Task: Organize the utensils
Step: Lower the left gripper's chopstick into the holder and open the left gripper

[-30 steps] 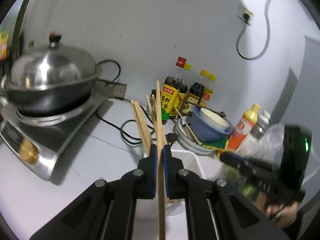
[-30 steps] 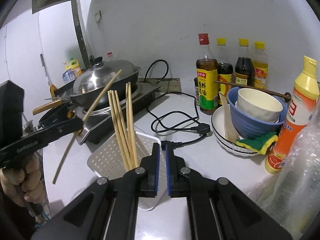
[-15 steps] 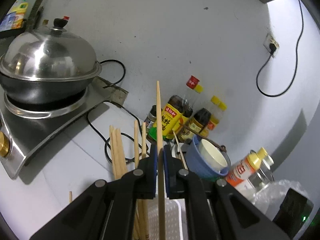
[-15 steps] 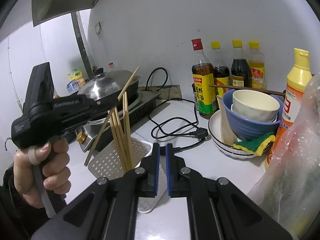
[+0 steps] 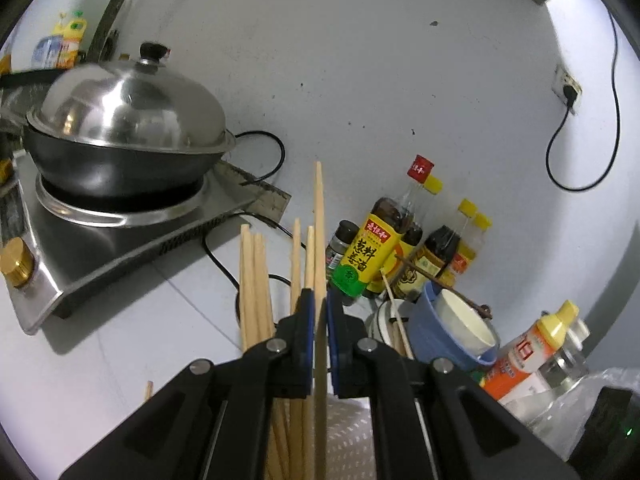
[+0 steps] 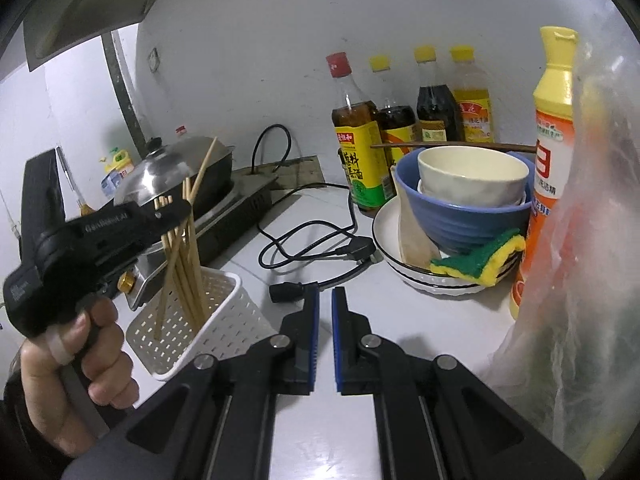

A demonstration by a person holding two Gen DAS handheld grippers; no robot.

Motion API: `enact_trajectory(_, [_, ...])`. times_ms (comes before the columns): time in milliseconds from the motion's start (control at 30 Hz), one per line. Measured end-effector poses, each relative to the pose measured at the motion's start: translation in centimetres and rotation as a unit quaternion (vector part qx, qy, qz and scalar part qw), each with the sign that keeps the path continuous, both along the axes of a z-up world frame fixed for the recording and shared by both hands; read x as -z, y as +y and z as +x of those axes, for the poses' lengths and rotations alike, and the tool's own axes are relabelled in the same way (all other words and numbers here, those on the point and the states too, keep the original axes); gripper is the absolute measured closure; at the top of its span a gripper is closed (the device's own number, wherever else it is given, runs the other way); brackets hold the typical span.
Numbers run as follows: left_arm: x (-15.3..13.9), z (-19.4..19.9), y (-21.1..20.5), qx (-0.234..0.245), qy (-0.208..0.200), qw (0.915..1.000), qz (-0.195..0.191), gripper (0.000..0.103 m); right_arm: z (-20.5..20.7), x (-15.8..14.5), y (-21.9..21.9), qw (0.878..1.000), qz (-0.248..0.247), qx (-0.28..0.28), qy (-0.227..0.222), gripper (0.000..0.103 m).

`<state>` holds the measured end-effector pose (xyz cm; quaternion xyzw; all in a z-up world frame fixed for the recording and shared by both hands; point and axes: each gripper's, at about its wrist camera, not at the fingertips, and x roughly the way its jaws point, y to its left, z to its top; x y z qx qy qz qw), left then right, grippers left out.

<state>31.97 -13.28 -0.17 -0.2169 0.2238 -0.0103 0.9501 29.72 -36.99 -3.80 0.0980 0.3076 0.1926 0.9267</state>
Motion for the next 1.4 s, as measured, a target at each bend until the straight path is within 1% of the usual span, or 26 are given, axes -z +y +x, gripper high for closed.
enact_trajectory(167, [0.8, -0.5, -0.1, -0.011, 0.004, 0.9999, 0.002, 0.098, 0.1, 0.5, -0.2, 1.0, -0.004, 0.008, 0.004, 0.098])
enact_trajectory(333, [1.4, -1.2, -0.3, -0.006, 0.01, 0.9999, 0.011, 0.098, 0.1, 0.6, -0.1, 1.0, -0.005, 0.007, 0.002, 0.098])
enact_trajectory(600, [1.9, -1.6, -0.2, 0.001, 0.027, 0.9996, -0.004, 0.098, -0.3, 0.4, -0.1, 1.0, -0.004, 0.007, -0.006, 0.098])
enact_trajectory(867, [1.5, -2.0, 0.4, 0.009, 0.043, 0.999, -0.008, 0.098, -0.5, 0.3, 0.1, 1.0, -0.004, 0.003, -0.012, 0.098])
enact_trajectory(967, [1.4, -2.1, 0.1, 0.02, 0.053, 0.9984, 0.003, 0.097, -0.6, 0.2, 0.0, 1.0, -0.002, 0.001, -0.015, 0.098])
enact_trajectory(1033, [1.4, -2.3, -0.2, 0.033, 0.06, 0.9976, 0.01, 0.093, -0.6, 0.1, 0.0, 1.0, -0.002, 0.001, -0.016, 0.098])
enact_trajectory(1100, [1.5, -2.7, -0.6, 0.054, 0.067, 0.9961, 0.019, 0.08, -0.7, 0.1, -0.1, 1.0, 0.0, 0.0, -0.017, 0.098])
enact_trajectory(1133, [1.6, -2.9, -0.8, 0.06, 0.071, 0.9953, 0.028, 0.078, -0.7, 0.0, -0.1, 1.0, 0.0, 0.0, -0.018, 0.098])
enact_trajectory(1267, [2.0, -3.3, -1.5, 0.092, 0.09, 0.9909, 0.04, 0.078, -0.7, -0.1, -0.3, 1.0, 0.003, 0.002, -0.019, 0.098])
enact_trajectory(1400, [1.8, -3.6, -1.5, 0.094, 0.088, 0.9904, 0.05, 0.078, -0.7, 0.0, -0.2, 1.0, 0.002, 0.001, -0.019, 0.097])
